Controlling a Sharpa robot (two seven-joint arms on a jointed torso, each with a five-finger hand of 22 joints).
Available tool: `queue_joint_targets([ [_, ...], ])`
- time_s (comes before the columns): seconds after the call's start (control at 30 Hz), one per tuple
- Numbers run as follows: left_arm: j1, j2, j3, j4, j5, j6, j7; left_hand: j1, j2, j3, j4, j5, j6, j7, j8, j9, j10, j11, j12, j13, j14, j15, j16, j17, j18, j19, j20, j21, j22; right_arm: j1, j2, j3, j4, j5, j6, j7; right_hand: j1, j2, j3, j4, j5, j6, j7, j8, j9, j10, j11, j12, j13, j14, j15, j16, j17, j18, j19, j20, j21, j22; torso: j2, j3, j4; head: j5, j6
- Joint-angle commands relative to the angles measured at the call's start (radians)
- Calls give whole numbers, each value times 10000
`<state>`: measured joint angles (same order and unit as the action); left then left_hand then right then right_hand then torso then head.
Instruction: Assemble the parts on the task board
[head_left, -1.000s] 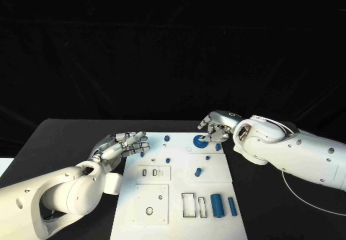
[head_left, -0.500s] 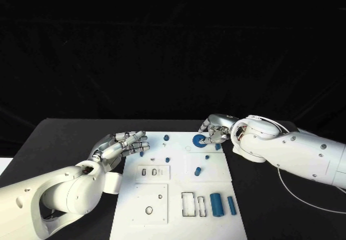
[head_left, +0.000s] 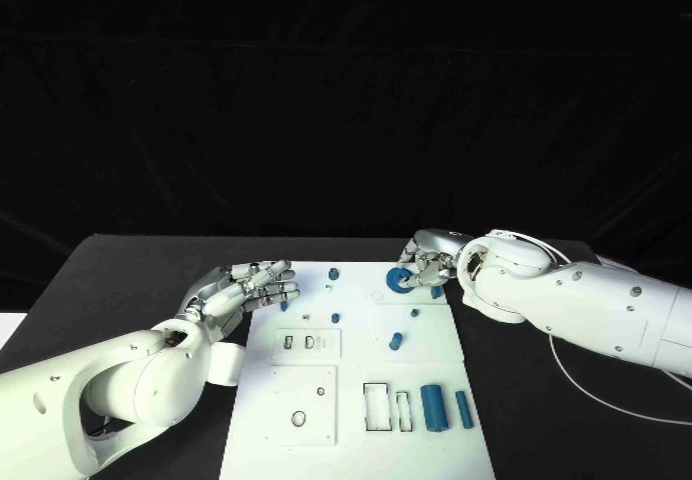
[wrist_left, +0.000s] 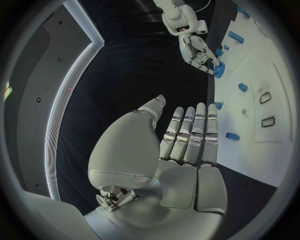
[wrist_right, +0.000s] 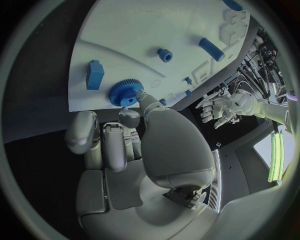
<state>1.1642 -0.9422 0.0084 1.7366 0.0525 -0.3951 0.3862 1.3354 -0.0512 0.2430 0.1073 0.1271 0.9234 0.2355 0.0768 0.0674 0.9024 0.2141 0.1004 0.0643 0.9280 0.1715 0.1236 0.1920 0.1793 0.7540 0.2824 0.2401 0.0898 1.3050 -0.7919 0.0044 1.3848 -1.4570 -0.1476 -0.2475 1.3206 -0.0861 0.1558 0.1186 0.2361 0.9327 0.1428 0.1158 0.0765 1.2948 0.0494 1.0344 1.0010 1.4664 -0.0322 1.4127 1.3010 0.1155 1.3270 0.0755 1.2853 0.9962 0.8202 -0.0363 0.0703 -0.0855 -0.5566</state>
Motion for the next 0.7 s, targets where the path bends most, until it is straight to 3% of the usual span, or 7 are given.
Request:
queue_joint_targets([
  [0.03,10,23,7,6,22,215,113,38,76,-7,-80,-37,-12,236,58,0,22,-17,34,9,76,27,-40,-31,27,38,9,2,-17,-21,25,-4,6,-400,361,-209,142,17,-15,-34,-65,93,2,87,19,104,14,168,179,611,52,56,42,-77,57,13,45,37,6,2,-5,7,-18],
  [0.43,9,26,7,1,22,243,104,38,76,-7,-80,-37,-12,236,58,0,22,-17,34,9,76,27,-40,-31,27,38,9,2,-17,-55,62,-7,-35,-903,574,-271,228,67,0,-79,-182,312,-34,202,38,171,-15,426,490,625,34,149,172,-103,93,4,161,211,8,-2,1,-13,-20],
  [0.7,9,32,7,-8,22,259,99,38,76,-7,-80,-37,-12,236,58,0,22,-17,34,9,76,27,-40,-31,27,38,9,2,-17,-157,179,-12,-77,-1374,499,-263,350,159,116,-151,-532,513,-70,278,36,266,-48,672,804,631,11,214,258,-119,107,-16,253,337,11,-9,13,-22,-43],
])
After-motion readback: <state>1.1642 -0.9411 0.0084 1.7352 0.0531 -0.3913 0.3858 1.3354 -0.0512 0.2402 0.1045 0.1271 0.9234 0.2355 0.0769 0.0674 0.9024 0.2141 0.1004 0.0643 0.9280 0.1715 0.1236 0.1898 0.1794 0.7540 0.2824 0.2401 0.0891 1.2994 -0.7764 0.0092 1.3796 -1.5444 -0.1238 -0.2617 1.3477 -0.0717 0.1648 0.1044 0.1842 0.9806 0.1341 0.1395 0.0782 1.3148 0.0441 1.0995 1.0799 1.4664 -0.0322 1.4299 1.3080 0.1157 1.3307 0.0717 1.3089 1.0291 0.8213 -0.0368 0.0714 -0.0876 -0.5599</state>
